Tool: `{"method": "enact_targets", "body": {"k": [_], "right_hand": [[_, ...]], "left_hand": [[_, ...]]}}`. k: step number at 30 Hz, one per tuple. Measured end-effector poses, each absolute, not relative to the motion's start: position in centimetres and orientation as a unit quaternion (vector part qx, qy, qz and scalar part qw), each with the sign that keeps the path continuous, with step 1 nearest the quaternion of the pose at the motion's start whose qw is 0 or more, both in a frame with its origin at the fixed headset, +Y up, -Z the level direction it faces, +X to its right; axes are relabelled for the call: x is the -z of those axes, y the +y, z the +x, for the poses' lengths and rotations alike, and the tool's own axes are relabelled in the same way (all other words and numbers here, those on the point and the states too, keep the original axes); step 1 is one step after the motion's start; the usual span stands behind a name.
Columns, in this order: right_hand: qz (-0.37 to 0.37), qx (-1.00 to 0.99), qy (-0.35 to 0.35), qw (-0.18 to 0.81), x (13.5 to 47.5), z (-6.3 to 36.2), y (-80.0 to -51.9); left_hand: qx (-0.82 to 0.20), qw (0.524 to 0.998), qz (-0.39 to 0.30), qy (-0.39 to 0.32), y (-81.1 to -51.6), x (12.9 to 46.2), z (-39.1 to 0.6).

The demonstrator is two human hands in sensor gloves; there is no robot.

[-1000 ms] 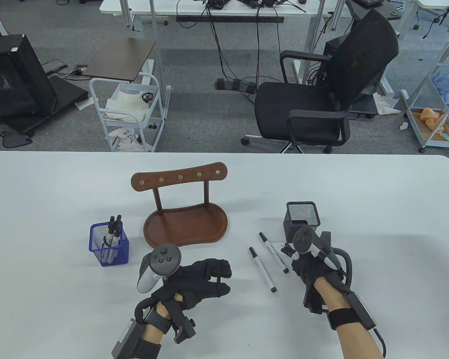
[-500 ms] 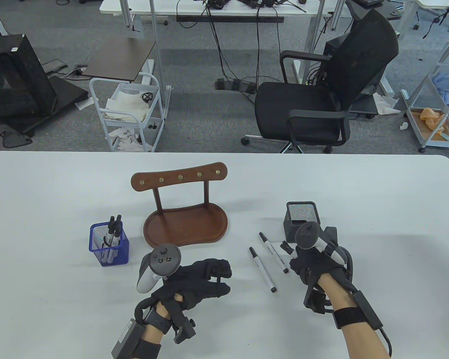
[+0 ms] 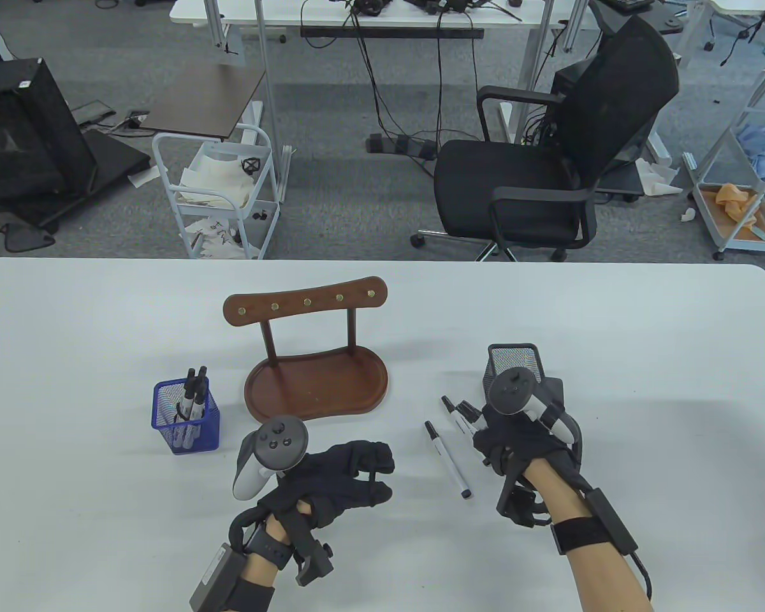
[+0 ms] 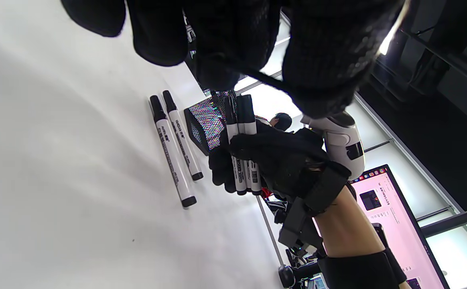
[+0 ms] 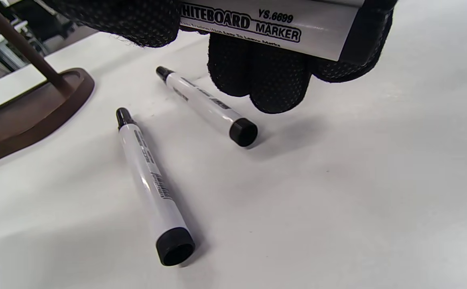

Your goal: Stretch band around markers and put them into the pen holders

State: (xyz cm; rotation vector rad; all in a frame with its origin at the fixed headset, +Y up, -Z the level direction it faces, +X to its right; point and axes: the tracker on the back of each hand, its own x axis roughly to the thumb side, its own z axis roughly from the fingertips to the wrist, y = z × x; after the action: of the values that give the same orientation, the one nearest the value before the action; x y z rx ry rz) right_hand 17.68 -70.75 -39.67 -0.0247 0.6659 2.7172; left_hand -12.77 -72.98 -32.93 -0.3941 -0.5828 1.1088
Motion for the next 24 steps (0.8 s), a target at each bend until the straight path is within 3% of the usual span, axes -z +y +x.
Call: {"method": "enact_targets", "body": {"k": [6,11,24], "right_hand": [[-0.019,-0.966,0.203,0.16,39.9,16.1,-71.3],[-0.04,-0.987,0.121,0.094,40.2,15.1,-71.9],[-0.085,-0.993,0.078,0.0,41.2,13.7,-73.6]], "left_hand": [[-0.515,0.792,-0.183,-0.271,-73.0,32.9,-12.8],[-0.515,0.792,-0.183,-0.27,-73.0,32.9,-12.8],[-0.516,0.792,-0.182,-0.27,-72.9,33.0,-12.9]]}}
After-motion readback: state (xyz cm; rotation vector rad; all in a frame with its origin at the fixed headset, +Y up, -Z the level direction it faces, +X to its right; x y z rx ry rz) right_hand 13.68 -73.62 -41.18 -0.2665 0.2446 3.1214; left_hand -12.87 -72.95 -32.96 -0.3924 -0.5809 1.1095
